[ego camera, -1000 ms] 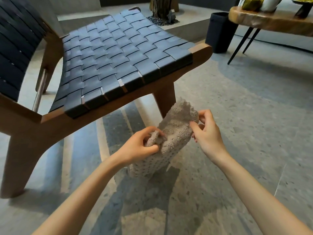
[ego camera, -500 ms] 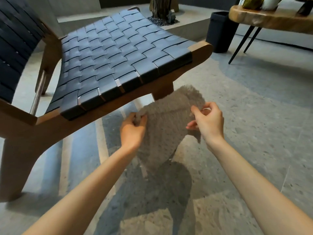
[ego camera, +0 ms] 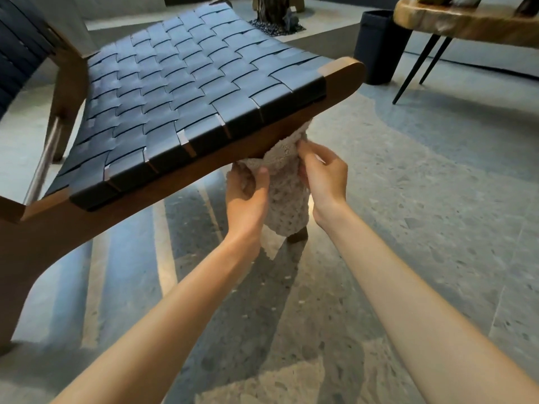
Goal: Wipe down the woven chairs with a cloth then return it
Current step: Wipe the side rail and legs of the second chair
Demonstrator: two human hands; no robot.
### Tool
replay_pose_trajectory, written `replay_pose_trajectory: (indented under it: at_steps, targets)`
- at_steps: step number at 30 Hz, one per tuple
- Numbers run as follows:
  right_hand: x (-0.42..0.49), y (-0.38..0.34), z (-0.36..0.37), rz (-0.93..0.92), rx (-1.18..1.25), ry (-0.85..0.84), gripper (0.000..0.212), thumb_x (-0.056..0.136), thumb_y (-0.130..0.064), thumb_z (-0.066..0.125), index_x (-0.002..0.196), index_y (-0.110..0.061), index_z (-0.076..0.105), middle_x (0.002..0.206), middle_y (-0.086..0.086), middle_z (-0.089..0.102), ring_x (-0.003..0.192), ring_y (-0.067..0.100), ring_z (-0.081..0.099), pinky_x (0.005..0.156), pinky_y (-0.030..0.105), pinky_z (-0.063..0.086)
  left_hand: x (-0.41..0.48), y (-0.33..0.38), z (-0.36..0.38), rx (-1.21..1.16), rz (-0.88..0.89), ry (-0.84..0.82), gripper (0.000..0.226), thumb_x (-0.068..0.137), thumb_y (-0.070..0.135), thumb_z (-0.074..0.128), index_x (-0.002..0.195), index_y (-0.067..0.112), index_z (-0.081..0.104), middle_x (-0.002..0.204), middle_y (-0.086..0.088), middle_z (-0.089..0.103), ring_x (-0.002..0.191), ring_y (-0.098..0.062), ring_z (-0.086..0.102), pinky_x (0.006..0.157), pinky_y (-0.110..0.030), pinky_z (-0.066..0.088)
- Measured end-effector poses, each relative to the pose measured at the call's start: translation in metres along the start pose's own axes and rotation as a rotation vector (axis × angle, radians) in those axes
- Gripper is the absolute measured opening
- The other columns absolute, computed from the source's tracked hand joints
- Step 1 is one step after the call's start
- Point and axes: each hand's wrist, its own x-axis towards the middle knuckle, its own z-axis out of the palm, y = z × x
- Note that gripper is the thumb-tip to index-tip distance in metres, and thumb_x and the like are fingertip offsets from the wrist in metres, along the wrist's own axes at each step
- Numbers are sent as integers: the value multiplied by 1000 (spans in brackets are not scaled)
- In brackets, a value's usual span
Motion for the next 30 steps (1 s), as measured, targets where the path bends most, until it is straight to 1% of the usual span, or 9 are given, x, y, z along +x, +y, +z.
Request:
replay_pose_trajectory:
  at_steps: [2,4,9,13,18,20,22,26,30]
  targets:
    - [-6,-2,-1,-116,-61,-115,29,94,-29,59,122,-35,53,110,-17,62,102,-2,58,93,20,49,1,2,0,19,-5,-19,68,75,56,62,135,30,45,134,11,54,122,-10,51,108,-39,40]
    - [-6,-2,-4,-193,-146,-183,39,98,-27,53,135,-33,47,118,-17,56,99,-6,54,88,15,47,7,7,4,9,-12,14,54,82,48,63,130,28,49,128,14,56,118,-7,53,107,-36,40]
    - [5,6,-1,-238,-389,-280,35,102,-35,41,136,-32,50,133,-11,56,124,15,51,105,39,44,18,11,8,66,45,-41,36,92,34,56,125,20,53,121,8,61,106,-4,58,95,-21,46]
    - [8,19,0,-275,-395,-360,35,104,-37,30,137,-36,42,125,-17,53,120,12,51,104,34,41,25,1,6,233,163,-57,37,97,30,49,131,16,47,119,7,57,98,0,55,76,0,43]
    - [17,52,1,-250,-435,-328,32,105,-28,28,123,-8,44,124,13,52,112,26,52,97,46,46,29,-26,8,347,256,-79,48,99,24,44,144,16,30,131,7,48,112,-3,46,80,3,35]
    - [20,74,-5,-227,-414,-324,30,105,-22,27,125,-10,45,125,15,49,115,29,49,100,44,45,30,-47,8,388,240,-139,50,99,25,44,145,15,27,139,1,47,121,-9,48,94,-5,37]
    - [21,94,-14,-208,-409,-329,24,105,-27,25,120,-33,44,124,9,48,115,23,50,102,43,45,33,-69,9,401,246,-161,49,98,26,44,143,15,28,139,-4,48,123,-16,50,103,-20,40]
    - [27,126,-24,-131,-421,-335,22,97,-53,22,112,-66,33,125,7,49,115,23,54,98,46,48,36,-97,16,420,210,-168,47,98,22,46,139,8,28,133,-12,43,114,-13,48,100,-22,42]
    - [34,163,-35,-72,-487,-327,24,85,-76,15,106,-75,27,124,6,53,115,24,54,100,50,45,42,-132,20,322,45,-258,53,91,31,52,133,3,34,127,-20,51,114,-29,55,99,-44,48]
